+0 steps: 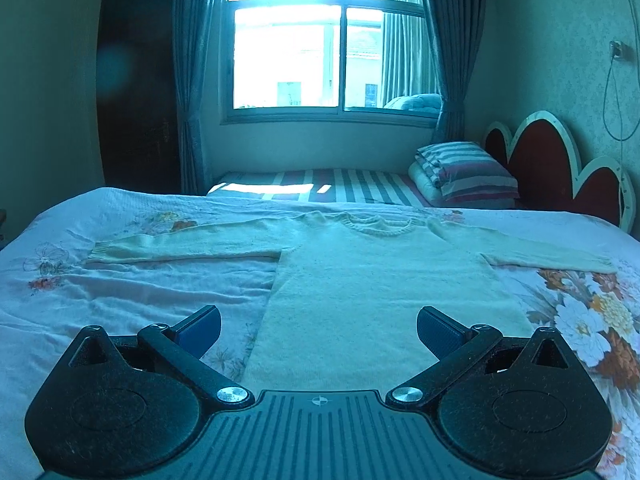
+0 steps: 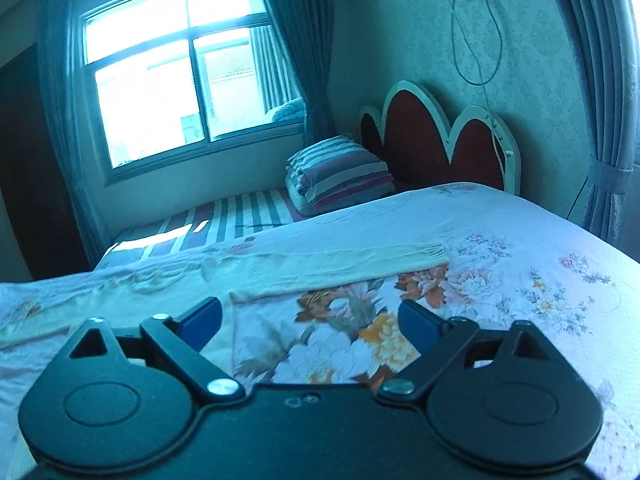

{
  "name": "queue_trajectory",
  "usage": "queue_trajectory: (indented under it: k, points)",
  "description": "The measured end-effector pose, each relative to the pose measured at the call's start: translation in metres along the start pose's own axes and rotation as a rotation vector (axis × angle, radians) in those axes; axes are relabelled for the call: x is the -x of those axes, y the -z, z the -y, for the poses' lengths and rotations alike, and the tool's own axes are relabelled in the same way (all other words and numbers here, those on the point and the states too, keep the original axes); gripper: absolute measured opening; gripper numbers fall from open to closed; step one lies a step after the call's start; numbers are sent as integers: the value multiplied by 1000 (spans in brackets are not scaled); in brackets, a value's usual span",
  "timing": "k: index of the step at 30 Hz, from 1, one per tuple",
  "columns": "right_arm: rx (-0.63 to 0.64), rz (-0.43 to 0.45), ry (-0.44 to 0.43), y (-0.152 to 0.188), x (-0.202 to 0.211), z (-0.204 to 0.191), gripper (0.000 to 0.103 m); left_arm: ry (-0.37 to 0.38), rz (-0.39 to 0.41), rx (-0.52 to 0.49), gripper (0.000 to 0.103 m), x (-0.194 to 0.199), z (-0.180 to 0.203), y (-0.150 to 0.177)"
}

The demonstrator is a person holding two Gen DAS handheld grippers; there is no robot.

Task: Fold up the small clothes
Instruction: 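Grasp a sweater sleeve cuff with the right gripper and fold it across the body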

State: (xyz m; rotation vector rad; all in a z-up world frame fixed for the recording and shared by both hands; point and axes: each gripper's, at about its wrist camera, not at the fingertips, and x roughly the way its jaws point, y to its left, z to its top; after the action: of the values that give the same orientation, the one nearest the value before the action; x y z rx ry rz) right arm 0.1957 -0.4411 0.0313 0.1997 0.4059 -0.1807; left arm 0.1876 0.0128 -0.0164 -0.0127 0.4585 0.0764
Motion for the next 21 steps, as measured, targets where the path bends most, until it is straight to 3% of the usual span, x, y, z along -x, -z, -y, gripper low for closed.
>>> queue_trajectory:
  k: [1, 2, 3, 4, 7, 11, 16, 21]
  points:
    - [-31, -13, 14, -6, -24, 14, 41, -15, -6, 5, 103, -14, 2, -2]
    - [-70, -32, 24, -11, -46, 27, 36, -28, -13, 9, 103, -28, 3, -5]
    - [-112, -40, 33, -15, -69, 43, 44, -43, -19, 13, 103, -41, 4, -8]
    - [-148, -42, 47, -18, -89, 57, 44, -60, -26, 17, 103, -55, 5, -11]
    - [-288, -93, 93, -18, -162, 109, 43, -119, -59, 36, 103, -94, 7, -21]
    - [-444, -124, 122, -5, -228, 163, 42, -180, -93, 57, 103, -131, 8, -31]
    - [-597, -129, 94, 13, -279, 205, 34, -208, -125, 69, 103, -162, 13, -35]
    - [-624, -88, 53, 16, -297, 210, 33, -215, -170, 85, 103, -183, 19, -34]
